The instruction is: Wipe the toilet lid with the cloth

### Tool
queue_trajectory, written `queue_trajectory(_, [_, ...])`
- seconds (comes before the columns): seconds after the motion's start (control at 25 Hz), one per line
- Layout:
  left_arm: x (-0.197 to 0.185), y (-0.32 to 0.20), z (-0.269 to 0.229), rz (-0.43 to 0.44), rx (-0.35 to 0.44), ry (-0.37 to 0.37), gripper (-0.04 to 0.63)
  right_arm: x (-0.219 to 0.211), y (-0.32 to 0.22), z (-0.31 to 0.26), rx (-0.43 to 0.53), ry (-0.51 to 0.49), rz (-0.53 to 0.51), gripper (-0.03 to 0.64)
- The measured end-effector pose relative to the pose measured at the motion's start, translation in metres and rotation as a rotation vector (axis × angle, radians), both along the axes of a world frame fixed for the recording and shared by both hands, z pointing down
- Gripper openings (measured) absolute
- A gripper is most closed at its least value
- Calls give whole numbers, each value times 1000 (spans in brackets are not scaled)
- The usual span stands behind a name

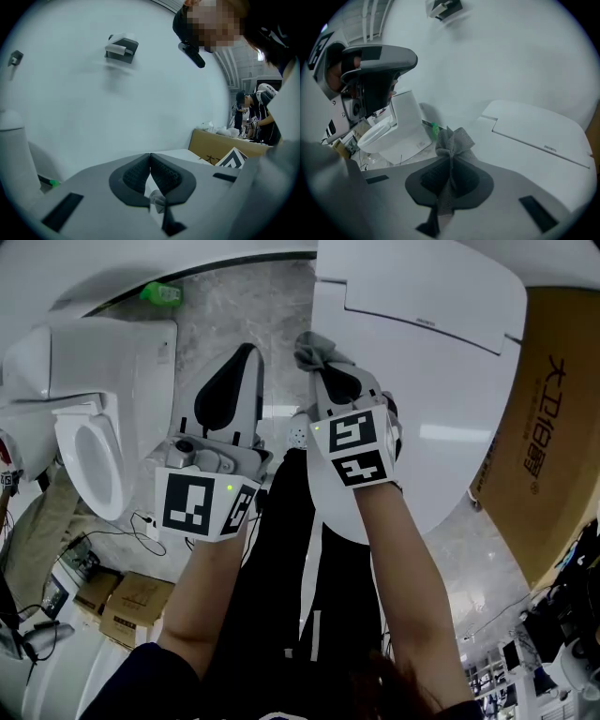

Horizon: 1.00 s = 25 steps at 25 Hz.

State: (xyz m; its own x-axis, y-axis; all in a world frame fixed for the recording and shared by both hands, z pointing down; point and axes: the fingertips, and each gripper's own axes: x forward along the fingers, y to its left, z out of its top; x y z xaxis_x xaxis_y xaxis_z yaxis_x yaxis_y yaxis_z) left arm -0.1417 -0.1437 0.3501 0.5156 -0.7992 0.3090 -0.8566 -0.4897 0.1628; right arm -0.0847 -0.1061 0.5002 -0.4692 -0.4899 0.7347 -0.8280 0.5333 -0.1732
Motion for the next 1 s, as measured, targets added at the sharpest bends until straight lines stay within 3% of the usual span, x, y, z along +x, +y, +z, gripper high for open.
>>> queue_trajectory(0.52, [13,0,1,14,-6,0,20,3,12,1,-1,11,-81,34])
queue_trajectory(0.64, [17,-1,1,23,-5,1,20,17,17,1,3,0,-56,34])
queue_trajectory(0.8, [20,-3,1,35,-4,3,20,61,22,1,14,5,29,34])
queue_trajectory(1.0, [24,-4,2,40,-6,7,20,164,29,8,20,34,235,34])
